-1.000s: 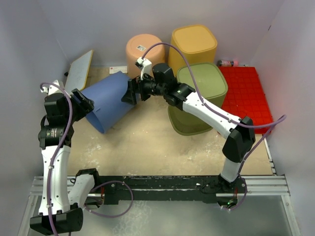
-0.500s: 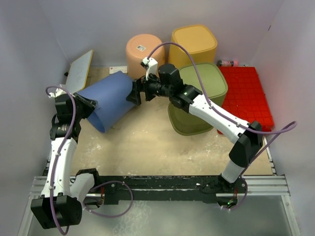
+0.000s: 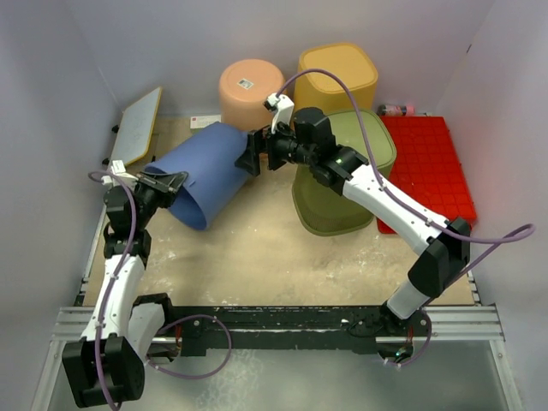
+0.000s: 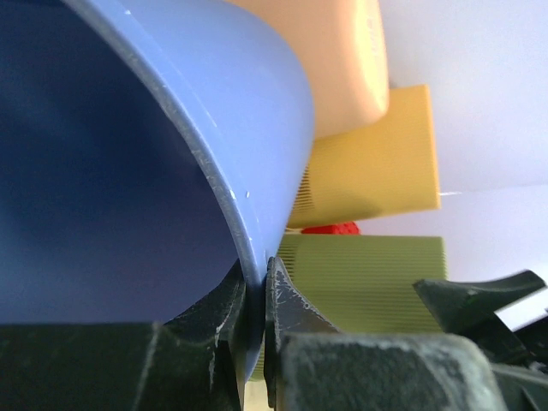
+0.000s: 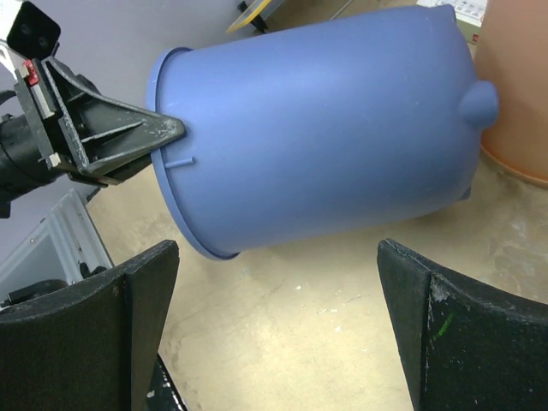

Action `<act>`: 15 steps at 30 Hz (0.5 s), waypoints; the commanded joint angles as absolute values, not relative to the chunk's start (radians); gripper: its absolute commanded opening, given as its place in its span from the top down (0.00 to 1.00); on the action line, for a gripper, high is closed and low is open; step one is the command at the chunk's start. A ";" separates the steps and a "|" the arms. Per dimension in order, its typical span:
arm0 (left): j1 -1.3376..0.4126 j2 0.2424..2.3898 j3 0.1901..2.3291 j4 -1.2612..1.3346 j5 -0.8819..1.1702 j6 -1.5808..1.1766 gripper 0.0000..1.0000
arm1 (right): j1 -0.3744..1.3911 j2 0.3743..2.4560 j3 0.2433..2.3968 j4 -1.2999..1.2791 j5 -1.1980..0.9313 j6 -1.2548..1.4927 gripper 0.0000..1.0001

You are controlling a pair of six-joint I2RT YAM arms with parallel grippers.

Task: Turn the large container upside down

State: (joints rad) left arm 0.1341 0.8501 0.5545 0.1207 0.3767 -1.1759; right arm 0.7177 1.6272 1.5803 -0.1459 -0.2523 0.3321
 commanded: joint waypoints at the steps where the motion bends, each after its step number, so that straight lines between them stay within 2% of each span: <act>1: 0.122 0.837 0.483 0.497 0.498 -1.378 1.00 | 0.703 1.574 1.572 -0.114 -0.245 0.320 0.00; 5: 0.081 0.887 0.410 0.774 0.491 -1.527 1.00 | 0.700 1.575 1.570 -0.112 -0.251 0.326 0.00; 11: -0.073 1.013 0.339 1.055 0.415 -1.580 1.00 | 0.700 1.578 1.570 -0.110 -0.259 0.334 0.00; 15: -0.077 1.110 0.275 1.276 0.416 -1.655 1.00 | 0.700 1.580 1.569 -0.115 -0.261 0.332 0.00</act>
